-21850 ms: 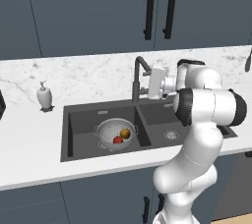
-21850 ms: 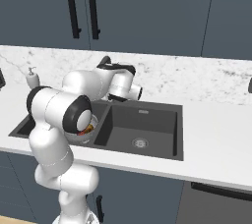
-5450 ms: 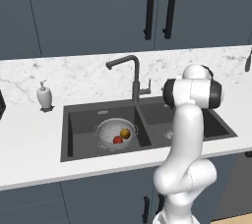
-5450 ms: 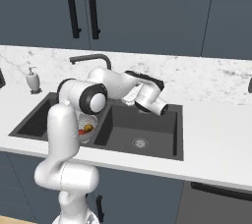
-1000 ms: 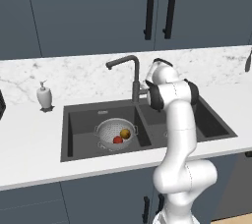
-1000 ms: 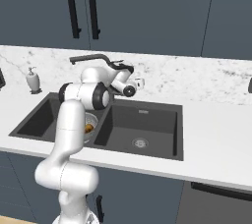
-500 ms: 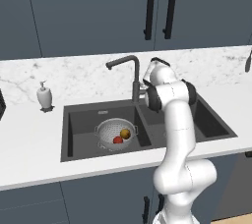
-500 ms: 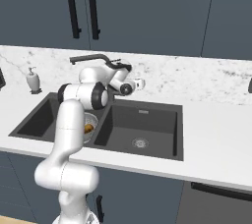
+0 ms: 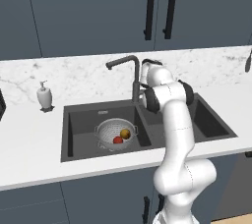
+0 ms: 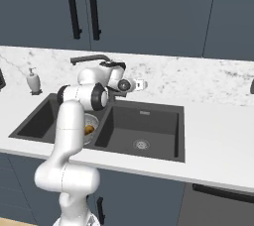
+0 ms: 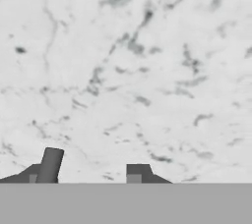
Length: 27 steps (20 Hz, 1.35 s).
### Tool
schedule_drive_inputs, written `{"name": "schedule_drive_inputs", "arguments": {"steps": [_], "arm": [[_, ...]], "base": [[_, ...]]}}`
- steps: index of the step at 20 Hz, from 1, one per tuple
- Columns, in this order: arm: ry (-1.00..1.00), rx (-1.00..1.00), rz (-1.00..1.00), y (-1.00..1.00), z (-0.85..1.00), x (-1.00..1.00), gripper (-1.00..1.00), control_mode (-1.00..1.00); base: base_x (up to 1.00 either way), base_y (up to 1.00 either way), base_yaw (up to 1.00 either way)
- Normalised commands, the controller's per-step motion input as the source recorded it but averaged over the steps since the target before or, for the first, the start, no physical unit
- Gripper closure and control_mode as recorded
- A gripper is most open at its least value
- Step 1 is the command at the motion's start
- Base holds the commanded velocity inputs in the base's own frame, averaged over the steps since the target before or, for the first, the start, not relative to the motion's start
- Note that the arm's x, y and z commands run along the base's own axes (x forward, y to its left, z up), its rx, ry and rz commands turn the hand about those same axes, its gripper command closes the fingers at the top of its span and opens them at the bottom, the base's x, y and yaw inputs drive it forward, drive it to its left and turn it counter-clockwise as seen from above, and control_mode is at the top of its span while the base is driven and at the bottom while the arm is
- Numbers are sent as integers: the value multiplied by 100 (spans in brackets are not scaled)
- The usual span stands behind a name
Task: Put the colander in the sink, put the pear, apple in the colander, and turn on the sink faucet and pour water over the colander.
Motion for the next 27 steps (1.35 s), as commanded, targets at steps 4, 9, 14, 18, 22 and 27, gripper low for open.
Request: {"name": "schedule_drive_inputs", "arguments": {"steps": [4,9,14,18,22,27], "arm": [[11,0,-12,-77,-20,11,100,-100],[11,0,-12,-82,-19,7,100,-100],[12,0,-12,-84,-20,5,100,-100],[10,0,-11,-85,-17,0,100,-100],[8,0,-10,-77,-7,0,100,-100],[1,0,-13,-44,0,-29,100,-100]], "base": [[0,0,0],[0,0,0],[0,0,0],[0,0,0],[0,0,0],[0,0,0]]}}
